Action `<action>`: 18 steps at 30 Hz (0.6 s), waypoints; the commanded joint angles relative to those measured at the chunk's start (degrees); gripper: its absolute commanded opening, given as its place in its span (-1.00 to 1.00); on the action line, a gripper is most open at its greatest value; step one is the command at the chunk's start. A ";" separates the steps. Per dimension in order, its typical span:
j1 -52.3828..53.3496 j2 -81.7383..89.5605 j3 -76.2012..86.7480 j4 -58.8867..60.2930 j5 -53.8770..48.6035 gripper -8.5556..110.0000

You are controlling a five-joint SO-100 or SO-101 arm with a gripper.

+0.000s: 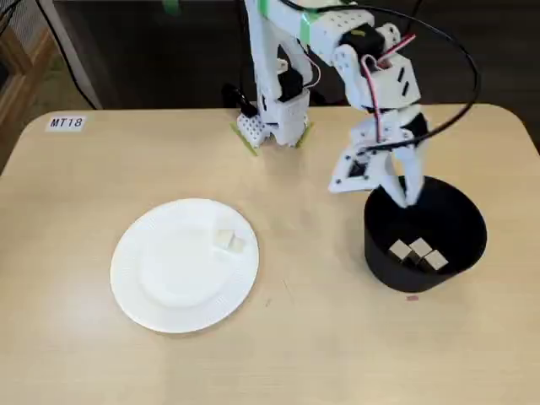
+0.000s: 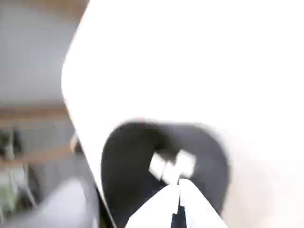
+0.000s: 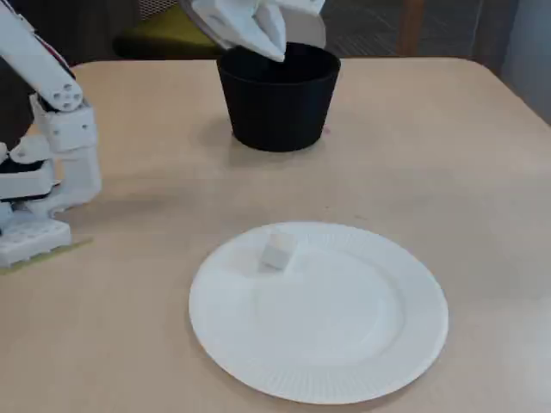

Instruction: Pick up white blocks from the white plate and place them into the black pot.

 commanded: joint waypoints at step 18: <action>35.95 -9.67 -1.93 15.12 5.98 -0.90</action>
